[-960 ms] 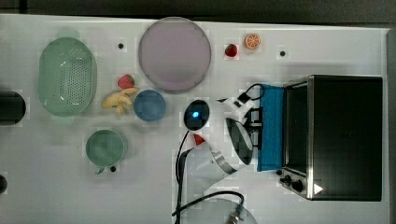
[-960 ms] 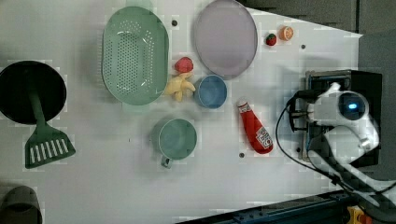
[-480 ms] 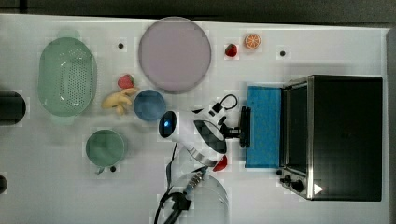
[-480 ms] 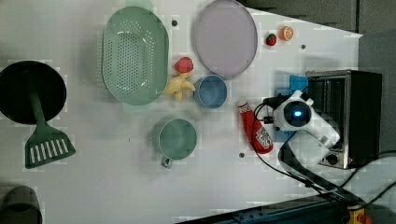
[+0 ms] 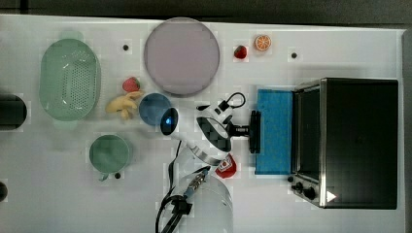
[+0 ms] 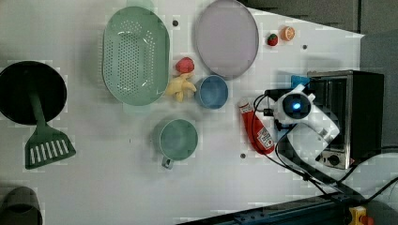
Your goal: Flap open oven.
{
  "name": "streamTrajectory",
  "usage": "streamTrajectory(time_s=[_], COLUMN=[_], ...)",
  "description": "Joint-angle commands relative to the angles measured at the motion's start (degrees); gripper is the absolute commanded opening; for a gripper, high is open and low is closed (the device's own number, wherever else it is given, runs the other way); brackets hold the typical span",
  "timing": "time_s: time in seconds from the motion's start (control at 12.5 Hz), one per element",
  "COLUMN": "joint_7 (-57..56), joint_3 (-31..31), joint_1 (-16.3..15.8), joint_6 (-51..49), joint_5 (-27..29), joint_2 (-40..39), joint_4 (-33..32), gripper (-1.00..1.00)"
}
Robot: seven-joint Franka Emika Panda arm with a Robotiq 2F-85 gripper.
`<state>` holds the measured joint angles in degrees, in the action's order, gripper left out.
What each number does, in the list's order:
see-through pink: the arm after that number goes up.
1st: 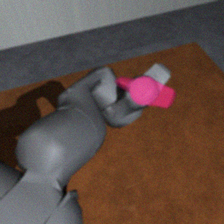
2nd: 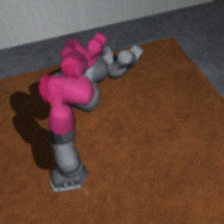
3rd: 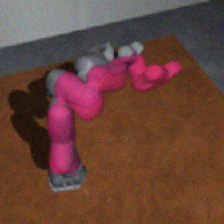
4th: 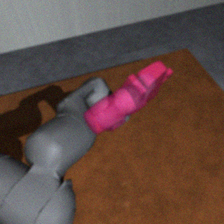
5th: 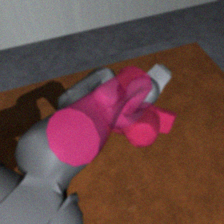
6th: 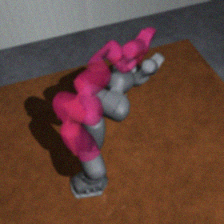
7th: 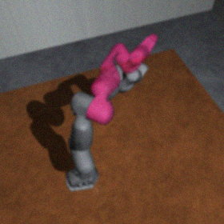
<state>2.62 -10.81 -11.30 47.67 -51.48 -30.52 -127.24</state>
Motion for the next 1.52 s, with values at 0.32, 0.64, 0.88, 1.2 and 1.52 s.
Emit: streamTrajectory(time_s=[0.32,0.64,0.88,1.2,1.52], joint_7=[3.47,3.47,3.43,3.46,2.72], joint_3=[0.89,-0.38,-2.78,-3.08,-2.33], joint_1=[0.08,0.52,0.78,0.78,0.61], joint_6=[0.04,-14.04,-30.96,-44.66,-44.48], joint_5=[26.98,44.35,48.57,49.01,49.00], joint_2=[16.78,29.14,34.96,37.39,37.26], joint_4=[7.22,10.67,17.27,24.76,25.53], gripper=[-0.65,-0.65,-0.65,-0.65,-0.65])
